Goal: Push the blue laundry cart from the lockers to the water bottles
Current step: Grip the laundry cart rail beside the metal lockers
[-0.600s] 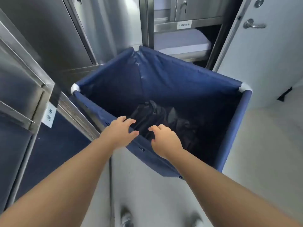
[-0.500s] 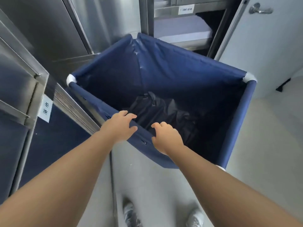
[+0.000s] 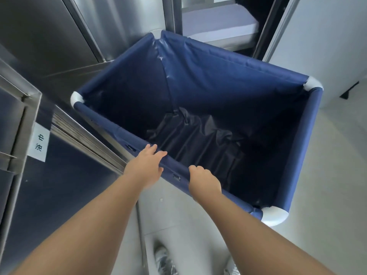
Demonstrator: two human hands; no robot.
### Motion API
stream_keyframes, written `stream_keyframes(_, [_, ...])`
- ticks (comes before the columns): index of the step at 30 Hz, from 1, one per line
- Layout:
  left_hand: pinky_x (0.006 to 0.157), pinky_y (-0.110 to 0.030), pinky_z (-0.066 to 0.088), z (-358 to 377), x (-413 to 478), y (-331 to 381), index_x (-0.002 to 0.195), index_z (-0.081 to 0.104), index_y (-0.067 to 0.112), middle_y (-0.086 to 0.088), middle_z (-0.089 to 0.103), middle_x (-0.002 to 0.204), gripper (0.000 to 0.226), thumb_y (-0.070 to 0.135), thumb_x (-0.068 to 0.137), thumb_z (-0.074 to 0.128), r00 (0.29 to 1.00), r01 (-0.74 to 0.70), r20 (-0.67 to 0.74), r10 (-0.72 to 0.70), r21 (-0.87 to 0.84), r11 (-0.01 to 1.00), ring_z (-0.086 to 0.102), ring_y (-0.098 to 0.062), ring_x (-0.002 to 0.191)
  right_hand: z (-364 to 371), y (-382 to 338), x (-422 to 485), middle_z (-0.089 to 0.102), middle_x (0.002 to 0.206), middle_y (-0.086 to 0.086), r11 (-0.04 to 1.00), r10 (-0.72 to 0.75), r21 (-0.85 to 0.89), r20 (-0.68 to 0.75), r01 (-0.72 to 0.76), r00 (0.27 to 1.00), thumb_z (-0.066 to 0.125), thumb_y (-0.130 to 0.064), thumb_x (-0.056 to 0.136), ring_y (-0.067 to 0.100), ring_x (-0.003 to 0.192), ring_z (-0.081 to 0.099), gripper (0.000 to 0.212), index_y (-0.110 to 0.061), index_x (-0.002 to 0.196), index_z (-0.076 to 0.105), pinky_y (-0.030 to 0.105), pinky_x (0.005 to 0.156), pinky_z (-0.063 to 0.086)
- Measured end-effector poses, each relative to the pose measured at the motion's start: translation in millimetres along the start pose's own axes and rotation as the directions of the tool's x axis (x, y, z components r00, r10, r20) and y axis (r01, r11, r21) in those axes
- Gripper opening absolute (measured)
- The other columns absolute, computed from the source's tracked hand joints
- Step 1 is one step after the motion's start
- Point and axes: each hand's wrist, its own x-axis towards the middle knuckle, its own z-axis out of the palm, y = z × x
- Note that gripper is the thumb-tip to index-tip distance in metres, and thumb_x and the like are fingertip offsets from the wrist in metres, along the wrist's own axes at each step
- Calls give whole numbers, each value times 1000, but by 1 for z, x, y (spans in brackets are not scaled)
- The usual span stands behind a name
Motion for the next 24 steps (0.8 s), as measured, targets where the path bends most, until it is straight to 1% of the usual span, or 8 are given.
stream_keyframes(3, [114,-43,39,3,2,5,157,25,33,0,6,170,60,20,105,51,999,-45,29,46,-33,998,-2,-21,155,-7,12,-1,49,107,2,1000,20,18,39,-21,999,61,-12,96,24,86,48,26,-19,114,43,36,68,40])
stream_keyframes(7, [119,-41,31,2,3,15,158,24,33,1,2,170,63,17,104,51,991,-121,55,126,-76,990,-3,-18,155,-22,43,-9,47,102,-1,998,64,13,65,-65,996,53,-9,91,27,81,50,23,-24,104,39,38,66,40])
stream_keyframes(11, [118,-45,33,-3,9,22,158,25,32,0,8,170,62,21,104,53,992,-127,23,128,-24,992,5,-22,155,-39,79,-18,61,110,1,987,138,-83,31,-135,990,49,-15,91,27,95,56,16,-26,102,43,38,81,39])
stream_keyframes(13, [116,-47,36,-8,14,22,158,25,30,-1,9,170,61,23,104,53,994,-105,22,105,-8,994,7,-24,155,-46,89,-18,61,113,1,964,164,-209,-7,-162,986,51,-28,94,26,103,56,16,-24,109,50,38,85,36])
stream_keyframes(14, [115,-47,37,-10,16,21,158,25,29,-2,10,170,61,23,104,53,996,-91,23,91,1,996,9,-25,154,-50,89,-16,60,114,1,949,170,-266,-22,-170,985,53,-38,95,26,105,55,23,-23,112,52,38,85,35])
stream_keyframes(17, [116,-49,35,-15,25,17,157,26,26,-4,14,169,60,24,104,53,998,-57,7,57,30,998,10,-27,154,-57,72,-5,58,117,1,961,73,-259,-95,-95,993,58,-56,93,26,109,54,44,-23,121,52,38,87,38])
stream_keyframes(20, [116,-49,33,-18,32,9,158,24,25,-5,15,168,63,26,103,56,999,-37,2,37,56,998,11,-29,154,-56,41,8,56,125,3,992,-55,-123,-136,38,989,61,-51,94,27,114,53,52,-22,136,46,39,94,41])
stream_keyframes(24, [115,-51,33,-21,40,1,159,21,26,-6,15,168,66,26,103,56,999,-30,24,28,84,996,11,-30,154,-49,21,19,55,132,3,992,-86,-109,-183,67,979,59,-38,98,27,117,52,52,-19,144,40,38,96,40])
